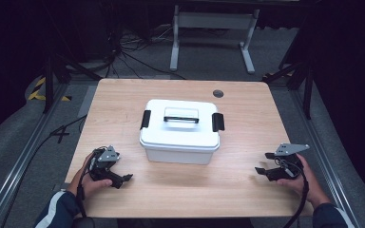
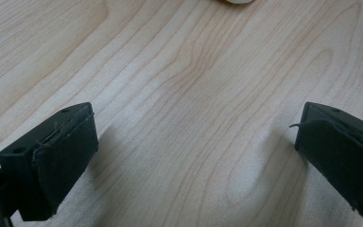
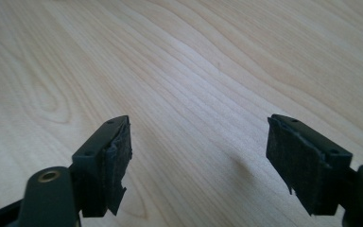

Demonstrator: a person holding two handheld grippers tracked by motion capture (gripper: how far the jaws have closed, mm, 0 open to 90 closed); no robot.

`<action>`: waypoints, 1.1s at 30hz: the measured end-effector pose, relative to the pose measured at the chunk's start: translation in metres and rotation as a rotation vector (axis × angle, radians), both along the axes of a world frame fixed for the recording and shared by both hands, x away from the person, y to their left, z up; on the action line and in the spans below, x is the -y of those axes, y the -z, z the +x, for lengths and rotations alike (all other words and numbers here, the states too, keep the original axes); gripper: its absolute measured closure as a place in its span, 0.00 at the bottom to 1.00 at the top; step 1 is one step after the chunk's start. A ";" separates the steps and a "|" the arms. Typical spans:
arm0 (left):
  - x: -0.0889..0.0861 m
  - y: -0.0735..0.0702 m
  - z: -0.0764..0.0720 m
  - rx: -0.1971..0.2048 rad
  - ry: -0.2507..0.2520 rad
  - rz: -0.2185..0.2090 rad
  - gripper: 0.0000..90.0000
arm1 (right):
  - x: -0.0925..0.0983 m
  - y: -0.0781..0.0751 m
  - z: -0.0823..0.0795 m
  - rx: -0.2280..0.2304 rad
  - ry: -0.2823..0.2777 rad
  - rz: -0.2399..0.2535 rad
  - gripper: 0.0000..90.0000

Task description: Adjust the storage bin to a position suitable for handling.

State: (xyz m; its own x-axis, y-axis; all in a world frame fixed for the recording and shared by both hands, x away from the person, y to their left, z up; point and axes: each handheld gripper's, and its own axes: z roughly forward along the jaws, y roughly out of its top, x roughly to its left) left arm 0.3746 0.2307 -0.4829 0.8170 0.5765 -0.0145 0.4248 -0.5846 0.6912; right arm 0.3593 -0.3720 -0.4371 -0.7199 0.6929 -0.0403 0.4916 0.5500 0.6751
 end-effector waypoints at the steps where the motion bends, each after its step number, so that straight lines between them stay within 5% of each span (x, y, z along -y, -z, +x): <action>1: 0.000 0.000 0.000 -0.002 -0.004 -0.002 0.00 | 0.000 -0.004 -0.001 0.005 -0.010 -0.007 0.27; 15: 0.000 0.000 -0.002 -0.001 -0.019 0.003 0.00 | -0.016 -0.049 0.005 0.068 -0.058 -0.058 0.34; 24: 0.000 0.000 -0.002 -0.001 -0.020 0.004 0.00 | -0.039 -0.093 0.029 0.123 -0.107 -0.171 0.37; 33: 0.000 0.000 -0.002 -0.002 -0.028 0.002 0.00 | -0.057 -0.127 0.045 0.144 -0.154 -0.163 0.37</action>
State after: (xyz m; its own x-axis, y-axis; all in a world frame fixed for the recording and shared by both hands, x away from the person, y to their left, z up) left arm 0.3724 0.2311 -0.4829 0.8005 0.5991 -0.0144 0.4421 -0.5741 0.6892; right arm 0.4047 -0.3146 -0.3099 -0.7954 0.5512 -0.2519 0.2990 0.7184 0.6280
